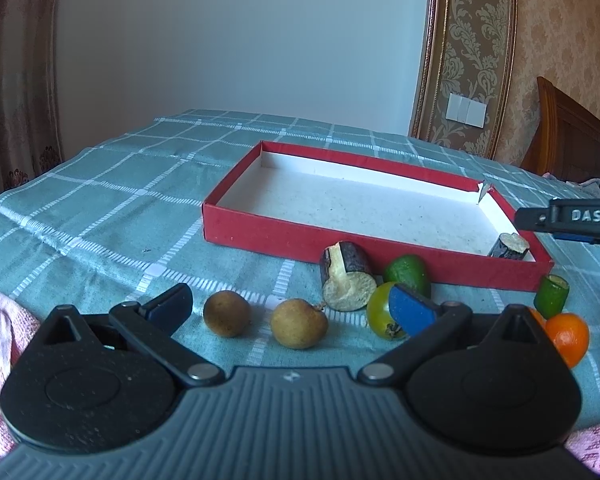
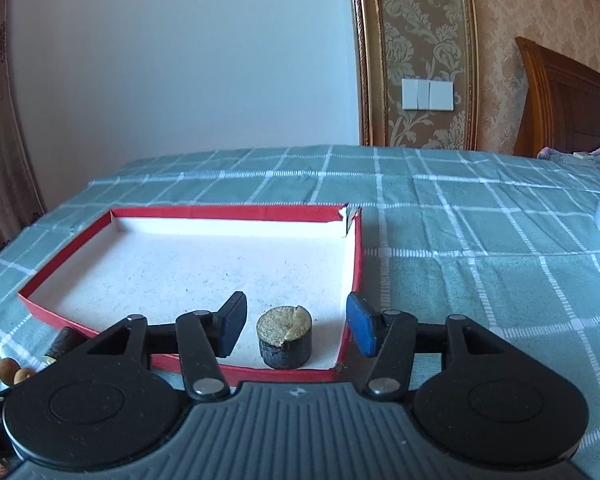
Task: Organize fruits
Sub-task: 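Carry the eggplant slice into the red tray and open the right tool, then reach the left tool to the green tomato and close on it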
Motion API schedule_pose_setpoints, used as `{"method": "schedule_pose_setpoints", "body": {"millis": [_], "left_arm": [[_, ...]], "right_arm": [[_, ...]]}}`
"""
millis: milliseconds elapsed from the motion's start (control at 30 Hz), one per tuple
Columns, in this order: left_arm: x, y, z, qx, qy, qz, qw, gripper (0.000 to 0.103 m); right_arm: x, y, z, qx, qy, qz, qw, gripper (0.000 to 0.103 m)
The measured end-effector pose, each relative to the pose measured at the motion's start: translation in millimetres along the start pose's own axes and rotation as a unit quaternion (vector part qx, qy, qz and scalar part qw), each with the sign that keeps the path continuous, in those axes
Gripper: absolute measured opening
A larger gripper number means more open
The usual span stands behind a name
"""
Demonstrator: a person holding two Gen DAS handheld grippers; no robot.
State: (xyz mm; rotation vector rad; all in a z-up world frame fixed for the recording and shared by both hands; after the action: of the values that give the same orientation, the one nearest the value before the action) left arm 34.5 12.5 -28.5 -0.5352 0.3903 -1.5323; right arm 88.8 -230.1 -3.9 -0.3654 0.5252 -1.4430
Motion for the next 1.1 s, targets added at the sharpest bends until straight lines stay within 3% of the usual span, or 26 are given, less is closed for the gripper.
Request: {"method": "schedule_pose_setpoints", "body": {"millis": [100, 200, 367, 500, 633, 833, 967, 1100], "left_arm": [[0, 1, 0, -0.001, 0.000, 0.001, 1.0000, 0.103], [1, 0, 0, 0.001, 0.004, 0.004, 1.0000, 0.103], [0, -2, -1, 0.004, -0.001, 0.010, 0.9999, 0.103], [-5, -12, -2, 0.031, -0.010, 0.006, 0.9995, 0.103], [-5, -31, -6, 0.059, 0.036, 0.001, 0.9976, 0.103], [3, -61, -11, 0.113, 0.113, -0.016, 0.9870, 0.103], [4, -53, -16, 0.074, 0.118, -0.007, 0.9903, 0.103], [-1, -50, -28, 0.036, 0.097, -0.030, 0.9942, 0.097]], "right_arm": [[14, -34, -9, 0.045, 0.035, 0.011, 0.998, 0.074], [33, -53, -22, 0.080, 0.062, -0.022, 0.995, 0.074], [55, -49, -40, 0.084, 0.102, -0.042, 0.990, 0.074], [56, -48, -39, 0.090, 0.102, -0.044, 0.990, 0.074], [56, -48, -40, 0.093, 0.098, -0.042, 0.990, 0.074], [57, -40, -37, 0.082, 0.091, -0.036, 0.992, 0.074], [57, -36, -35, 0.076, 0.089, -0.031, 0.993, 0.075], [60, -33, -36, 0.064, 0.096, -0.025, 0.993, 0.074]]}}
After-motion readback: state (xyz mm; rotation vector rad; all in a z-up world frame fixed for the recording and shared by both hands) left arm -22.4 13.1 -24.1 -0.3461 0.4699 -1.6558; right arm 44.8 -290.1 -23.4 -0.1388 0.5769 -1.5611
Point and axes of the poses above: each gripper's, at about its wrist camera, not at the fingertips, and y roughly the way its jaws point, x to its right, z to its top, the point moved 4 cm from there along y, roughly the way its jaws point, and after that the axes turned 5 degrees about -x, right-handed, at the moved point
